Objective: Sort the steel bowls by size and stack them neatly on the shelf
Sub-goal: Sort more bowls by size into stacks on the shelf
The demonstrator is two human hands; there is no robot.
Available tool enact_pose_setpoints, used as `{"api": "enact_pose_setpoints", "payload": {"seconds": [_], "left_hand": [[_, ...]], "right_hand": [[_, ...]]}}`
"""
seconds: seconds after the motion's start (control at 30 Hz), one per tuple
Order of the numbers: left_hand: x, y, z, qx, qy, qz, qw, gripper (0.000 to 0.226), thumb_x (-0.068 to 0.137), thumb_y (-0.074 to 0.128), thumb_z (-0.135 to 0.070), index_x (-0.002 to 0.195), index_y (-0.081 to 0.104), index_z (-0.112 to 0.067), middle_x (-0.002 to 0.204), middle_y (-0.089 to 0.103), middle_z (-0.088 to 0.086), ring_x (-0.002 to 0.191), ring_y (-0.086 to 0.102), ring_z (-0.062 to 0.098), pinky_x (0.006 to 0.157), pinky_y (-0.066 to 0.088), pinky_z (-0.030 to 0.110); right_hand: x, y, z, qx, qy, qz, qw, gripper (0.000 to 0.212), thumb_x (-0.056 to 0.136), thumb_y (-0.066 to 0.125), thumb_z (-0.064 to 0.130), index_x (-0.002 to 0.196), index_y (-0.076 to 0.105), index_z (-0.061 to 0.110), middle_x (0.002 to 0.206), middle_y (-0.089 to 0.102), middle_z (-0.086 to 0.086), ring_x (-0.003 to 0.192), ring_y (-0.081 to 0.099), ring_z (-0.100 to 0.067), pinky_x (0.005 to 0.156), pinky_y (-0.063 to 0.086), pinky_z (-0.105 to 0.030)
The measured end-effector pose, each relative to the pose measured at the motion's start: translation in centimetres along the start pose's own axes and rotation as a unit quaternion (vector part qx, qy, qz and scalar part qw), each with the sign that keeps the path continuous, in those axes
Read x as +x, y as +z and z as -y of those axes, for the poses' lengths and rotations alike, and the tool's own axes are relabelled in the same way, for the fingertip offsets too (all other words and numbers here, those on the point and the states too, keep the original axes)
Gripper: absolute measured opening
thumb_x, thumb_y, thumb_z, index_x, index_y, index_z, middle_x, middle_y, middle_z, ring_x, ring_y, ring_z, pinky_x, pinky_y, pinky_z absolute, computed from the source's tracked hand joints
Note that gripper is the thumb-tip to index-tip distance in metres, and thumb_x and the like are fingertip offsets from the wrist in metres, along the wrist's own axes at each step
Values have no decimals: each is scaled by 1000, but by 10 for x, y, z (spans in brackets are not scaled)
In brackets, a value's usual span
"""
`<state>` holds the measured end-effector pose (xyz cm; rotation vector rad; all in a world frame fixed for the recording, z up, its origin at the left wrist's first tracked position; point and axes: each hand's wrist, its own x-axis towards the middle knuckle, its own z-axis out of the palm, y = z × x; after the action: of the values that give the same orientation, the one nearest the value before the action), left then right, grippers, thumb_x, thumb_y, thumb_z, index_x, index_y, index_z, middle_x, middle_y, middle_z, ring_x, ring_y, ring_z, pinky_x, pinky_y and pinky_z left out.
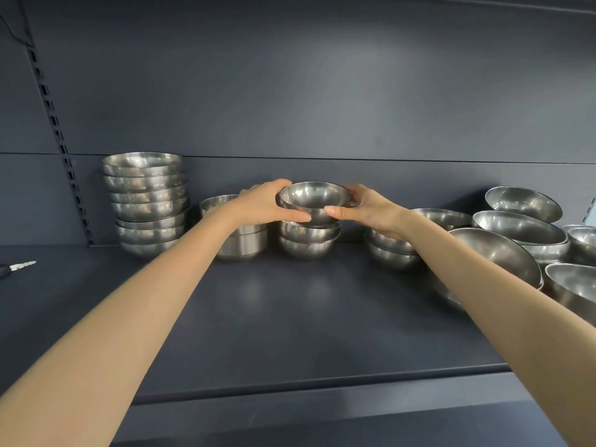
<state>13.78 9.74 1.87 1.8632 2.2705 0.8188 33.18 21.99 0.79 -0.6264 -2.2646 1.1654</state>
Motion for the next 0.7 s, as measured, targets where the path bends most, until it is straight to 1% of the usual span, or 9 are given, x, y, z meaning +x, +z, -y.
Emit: {"api": "enact_pose_setpoints", "payload": {"seconds": [0.13,0.2,0.27,0.33,0.4,0.47,0.57,0.63,0.7], "left_hand": [[7,0,2,69,4,-8,998,84,73,64,-70,143,38,-31,140,50,-8,132,40,22,105,23,35],[11,0,4,75,-2,7,997,95,72,63,-71,149,28,-28,148,42,-8,139,33,24,110,19,38],[13,0,7,74,-20,36,996,112,67,62,-77,154,14,-23,156,31,-7,145,22,26,114,15,43],[14,-1,8,65,-33,51,996,118,65,61,-79,154,12,-19,158,27,-5,146,19,26,117,17,45],[14,0,6,67,-35,49,996,107,71,63,-73,150,24,-13,155,32,0,143,28,26,116,24,45],[15,0,7,65,-31,53,996,90,70,64,-73,133,47,-12,138,50,3,129,45,26,106,37,43],[17,3,10,45,-14,50,998,61,71,66,-71,91,55,-15,94,59,-3,90,55,18,73,43,31],[18,5,12,43,-14,48,998,54,71,67,-68,82,52,-18,86,56,-4,81,53,16,65,39,30],[19,6,13,52,-16,55,997,57,69,69,-70,84,54,-17,85,57,-4,80,53,15,67,39,30]], "right_hand": [[4,1,-1,-15,19,26,999,73,65,79,48,125,56,12,118,67,0,113,60,-13,106,42,-34],[5,2,0,-7,27,34,999,54,77,75,35,123,58,10,119,66,-6,117,59,-19,105,43,-34],[6,3,-1,13,29,39,999,51,78,74,33,123,59,12,125,62,-15,123,54,-29,107,41,-45],[8,3,-3,27,39,49,998,48,79,73,33,121,59,14,130,57,-20,126,48,-36,109,36,-53],[9,3,-5,44,52,58,996,39,85,69,28,120,58,17,127,60,-12,123,53,-27,103,45,-42],[10,3,-7,64,65,65,994,39,87,68,25,122,55,16,125,61,-4,119,55,-17,96,46,-28],[14,6,-12,76,72,64,992,61,79,77,31,130,51,14,130,60,-6,120,56,-16,103,44,-34],[17,7,-17,78,77,71,991,70,72,82,34,131,50,14,128,62,-4,120,57,-16,106,43,-37],[19,9,-21,77,78,87,990,58,78,78,27,129,53,13,126,64,-5,119,58,-17,107,42,-38]]}}
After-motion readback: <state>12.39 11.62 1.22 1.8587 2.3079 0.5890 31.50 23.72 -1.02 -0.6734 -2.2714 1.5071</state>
